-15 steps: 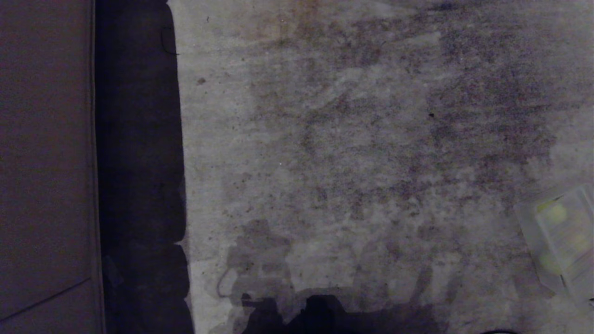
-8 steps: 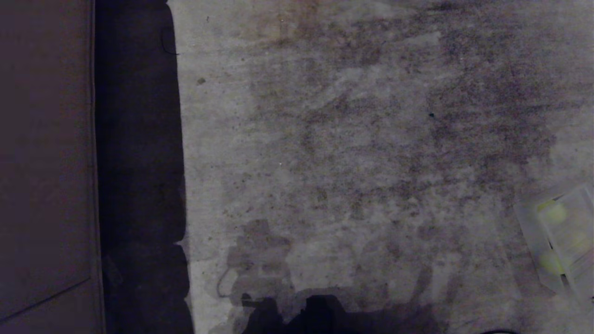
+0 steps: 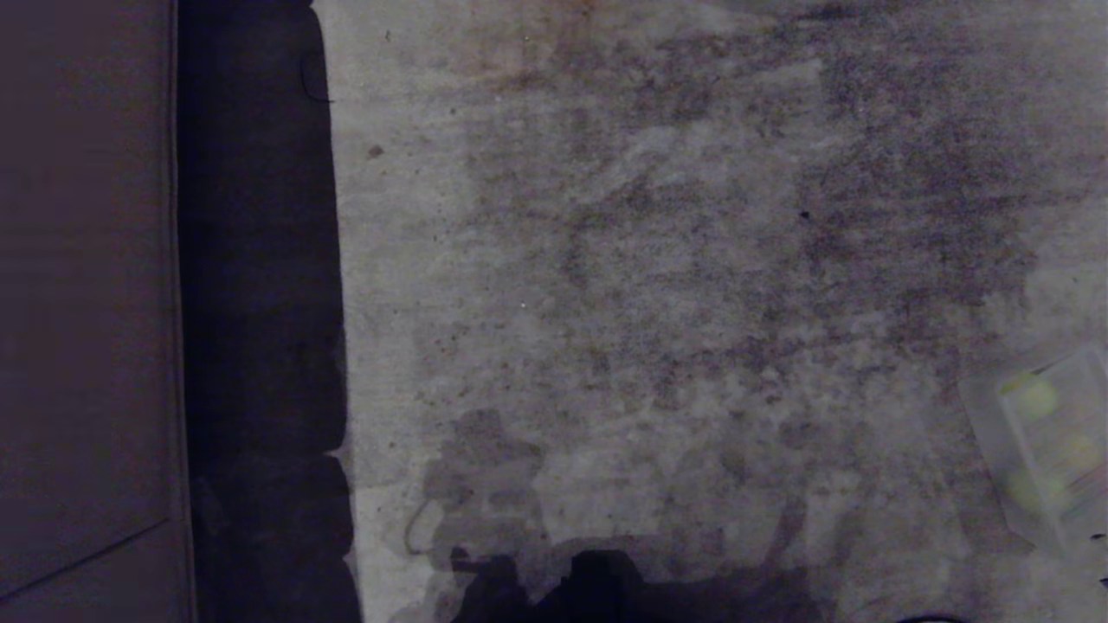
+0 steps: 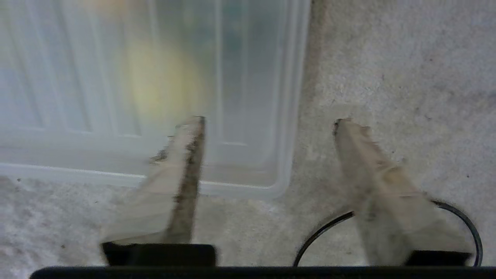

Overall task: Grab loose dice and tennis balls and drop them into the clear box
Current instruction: Close the lid

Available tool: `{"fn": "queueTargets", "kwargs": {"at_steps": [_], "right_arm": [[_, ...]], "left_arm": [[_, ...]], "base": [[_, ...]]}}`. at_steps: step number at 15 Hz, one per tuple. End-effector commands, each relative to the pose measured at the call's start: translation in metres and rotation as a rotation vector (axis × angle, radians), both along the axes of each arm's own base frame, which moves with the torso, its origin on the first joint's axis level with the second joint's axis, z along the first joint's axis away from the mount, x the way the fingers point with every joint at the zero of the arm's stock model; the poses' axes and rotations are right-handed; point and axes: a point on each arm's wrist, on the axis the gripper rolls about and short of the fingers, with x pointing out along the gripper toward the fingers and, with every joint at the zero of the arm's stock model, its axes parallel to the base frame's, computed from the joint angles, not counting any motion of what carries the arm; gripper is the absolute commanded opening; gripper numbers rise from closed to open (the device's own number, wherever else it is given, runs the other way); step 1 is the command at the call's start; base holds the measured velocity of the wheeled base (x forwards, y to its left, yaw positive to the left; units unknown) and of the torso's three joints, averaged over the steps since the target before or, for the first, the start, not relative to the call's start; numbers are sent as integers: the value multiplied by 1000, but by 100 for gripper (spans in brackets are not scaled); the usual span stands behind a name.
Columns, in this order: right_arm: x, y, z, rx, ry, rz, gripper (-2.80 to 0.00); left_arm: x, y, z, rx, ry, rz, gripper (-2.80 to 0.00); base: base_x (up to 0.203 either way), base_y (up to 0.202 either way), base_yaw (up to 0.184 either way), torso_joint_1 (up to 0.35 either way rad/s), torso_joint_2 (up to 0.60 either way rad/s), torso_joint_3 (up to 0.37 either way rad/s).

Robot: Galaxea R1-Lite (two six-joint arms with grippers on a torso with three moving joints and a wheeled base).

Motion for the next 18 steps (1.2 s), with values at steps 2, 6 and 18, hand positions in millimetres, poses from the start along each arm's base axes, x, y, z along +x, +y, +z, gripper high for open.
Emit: {"fn": "queueTargets", "kwargs": {"at_steps": [2, 6, 18], "right_arm": [[-5, 6, 15, -16, -7, 11, 0], [10, 12, 9, -12, -6, 63, 0], [47, 16, 9, 17, -54, 135, 0]], "left_arm": [[0, 0, 0, 0, 3, 2, -280], [0, 0, 0, 0, 3, 2, -280], [0, 0, 0, 0, 3, 2, -280]], "base": [[0, 0, 0, 0, 0, 0], [0, 0, 0, 0, 0, 0], [0, 0, 0, 0, 0, 0]]}}
